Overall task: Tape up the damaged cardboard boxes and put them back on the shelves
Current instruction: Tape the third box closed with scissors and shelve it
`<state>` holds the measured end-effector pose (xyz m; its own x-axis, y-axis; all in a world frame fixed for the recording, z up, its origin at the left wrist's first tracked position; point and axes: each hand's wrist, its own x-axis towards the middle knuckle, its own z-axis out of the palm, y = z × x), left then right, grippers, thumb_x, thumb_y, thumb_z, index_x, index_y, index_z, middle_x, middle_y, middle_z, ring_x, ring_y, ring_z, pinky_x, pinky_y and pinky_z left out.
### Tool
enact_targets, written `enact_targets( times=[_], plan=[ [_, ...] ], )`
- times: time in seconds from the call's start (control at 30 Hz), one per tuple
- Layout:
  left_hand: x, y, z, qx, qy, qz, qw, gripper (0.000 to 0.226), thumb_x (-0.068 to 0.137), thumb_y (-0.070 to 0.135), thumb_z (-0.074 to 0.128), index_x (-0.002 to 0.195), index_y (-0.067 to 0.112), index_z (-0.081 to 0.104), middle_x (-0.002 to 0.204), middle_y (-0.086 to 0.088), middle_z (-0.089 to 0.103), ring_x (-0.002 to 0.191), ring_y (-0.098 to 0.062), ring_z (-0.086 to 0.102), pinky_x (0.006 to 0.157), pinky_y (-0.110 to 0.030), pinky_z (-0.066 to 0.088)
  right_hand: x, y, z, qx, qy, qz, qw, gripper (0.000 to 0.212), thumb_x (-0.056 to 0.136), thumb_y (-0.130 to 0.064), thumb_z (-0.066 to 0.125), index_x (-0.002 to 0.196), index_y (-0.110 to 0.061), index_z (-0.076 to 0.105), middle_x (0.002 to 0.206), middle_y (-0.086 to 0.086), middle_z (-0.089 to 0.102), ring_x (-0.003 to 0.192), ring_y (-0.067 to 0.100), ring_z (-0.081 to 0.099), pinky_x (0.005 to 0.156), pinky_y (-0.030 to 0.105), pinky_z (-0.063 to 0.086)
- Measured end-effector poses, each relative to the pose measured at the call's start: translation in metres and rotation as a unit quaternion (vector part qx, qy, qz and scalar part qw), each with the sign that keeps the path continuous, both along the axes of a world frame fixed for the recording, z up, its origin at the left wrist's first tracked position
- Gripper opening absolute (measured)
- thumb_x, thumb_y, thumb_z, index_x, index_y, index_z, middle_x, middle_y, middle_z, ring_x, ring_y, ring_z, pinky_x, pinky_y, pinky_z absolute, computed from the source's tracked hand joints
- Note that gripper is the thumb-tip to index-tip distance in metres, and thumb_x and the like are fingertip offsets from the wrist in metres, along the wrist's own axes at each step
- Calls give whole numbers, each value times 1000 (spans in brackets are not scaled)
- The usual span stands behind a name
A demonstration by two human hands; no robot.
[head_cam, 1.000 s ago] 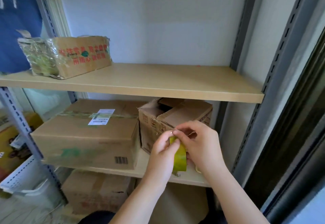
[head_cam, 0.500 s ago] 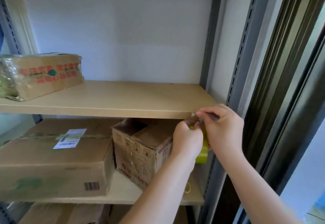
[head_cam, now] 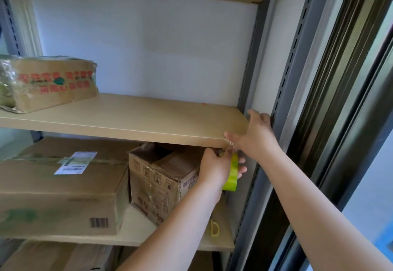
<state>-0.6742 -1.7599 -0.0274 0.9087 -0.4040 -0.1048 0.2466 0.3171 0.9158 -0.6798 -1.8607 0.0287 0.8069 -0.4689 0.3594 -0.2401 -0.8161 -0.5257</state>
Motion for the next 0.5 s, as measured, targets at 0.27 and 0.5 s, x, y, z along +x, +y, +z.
enact_targets(
  times=[0.27, 0.5],
  plan=[
    [-6, 18, -19, 114, -112, 76, 984, 43, 96, 44, 61, 125, 16, 46, 111, 2, 63, 93, -13, 65, 80, -27, 53, -3, 14, 7, -73, -44, -10, 996, 61, 89, -36, 70, 141, -15, 47, 136, 7, 46, 113, 29, 57, 80, 34, 48],
    [23, 106, -102, 348, -348, 298, 818, 31, 91, 8, 58, 112, 30, 63, 112, 16, 61, 102, 0, 57, 84, -20, 51, -70, 94, -137, -279, -282, 170, 902, 16, 95, -20, 52, 99, -17, 67, 79, -5, 60, 70, 15, 54, 58, 24, 39]
  ],
)
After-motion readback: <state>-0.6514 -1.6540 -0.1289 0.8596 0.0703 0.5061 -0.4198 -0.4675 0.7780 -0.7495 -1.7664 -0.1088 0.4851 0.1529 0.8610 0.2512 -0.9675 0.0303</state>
